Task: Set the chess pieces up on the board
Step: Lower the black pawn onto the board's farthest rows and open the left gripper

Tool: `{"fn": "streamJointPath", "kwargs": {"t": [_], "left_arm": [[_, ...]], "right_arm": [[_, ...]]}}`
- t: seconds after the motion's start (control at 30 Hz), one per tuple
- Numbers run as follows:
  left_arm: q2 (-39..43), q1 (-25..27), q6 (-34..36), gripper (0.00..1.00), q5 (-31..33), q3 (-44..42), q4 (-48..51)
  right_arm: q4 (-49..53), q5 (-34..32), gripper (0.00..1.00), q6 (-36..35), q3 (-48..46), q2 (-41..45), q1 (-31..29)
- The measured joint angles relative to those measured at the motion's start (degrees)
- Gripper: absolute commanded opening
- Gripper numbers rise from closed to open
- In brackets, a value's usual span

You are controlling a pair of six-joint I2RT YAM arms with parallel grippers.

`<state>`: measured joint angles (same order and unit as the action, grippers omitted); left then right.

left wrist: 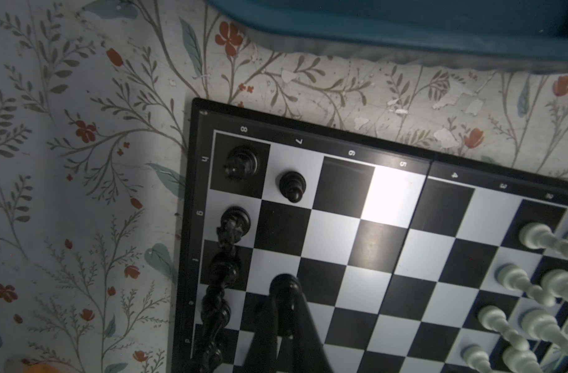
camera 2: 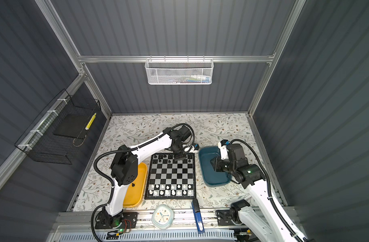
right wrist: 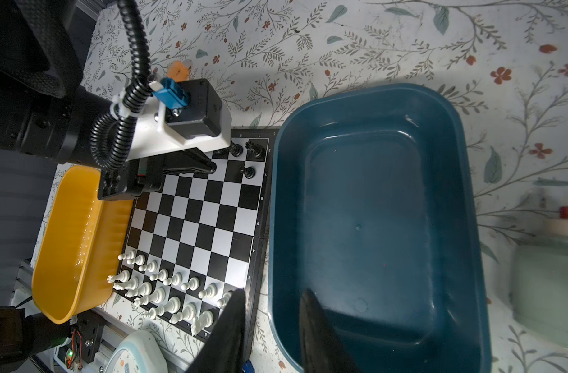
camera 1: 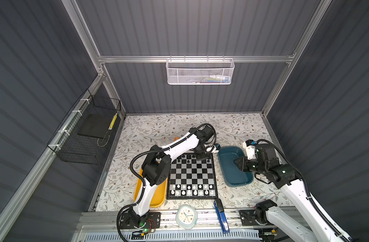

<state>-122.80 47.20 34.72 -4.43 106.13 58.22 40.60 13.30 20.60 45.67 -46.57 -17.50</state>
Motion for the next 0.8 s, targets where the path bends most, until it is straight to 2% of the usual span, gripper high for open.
{"fn": "streamJointPath", "kwargs": {"t": [0.8], "left_arm": [[-3.1, 0.5, -0.7, 0.09, -0.3, 0.3, -2.6]], "right_arm": [[0.2, 0.0, 0.32, 0.0, -0.7, 0.0, 0.0]]}}
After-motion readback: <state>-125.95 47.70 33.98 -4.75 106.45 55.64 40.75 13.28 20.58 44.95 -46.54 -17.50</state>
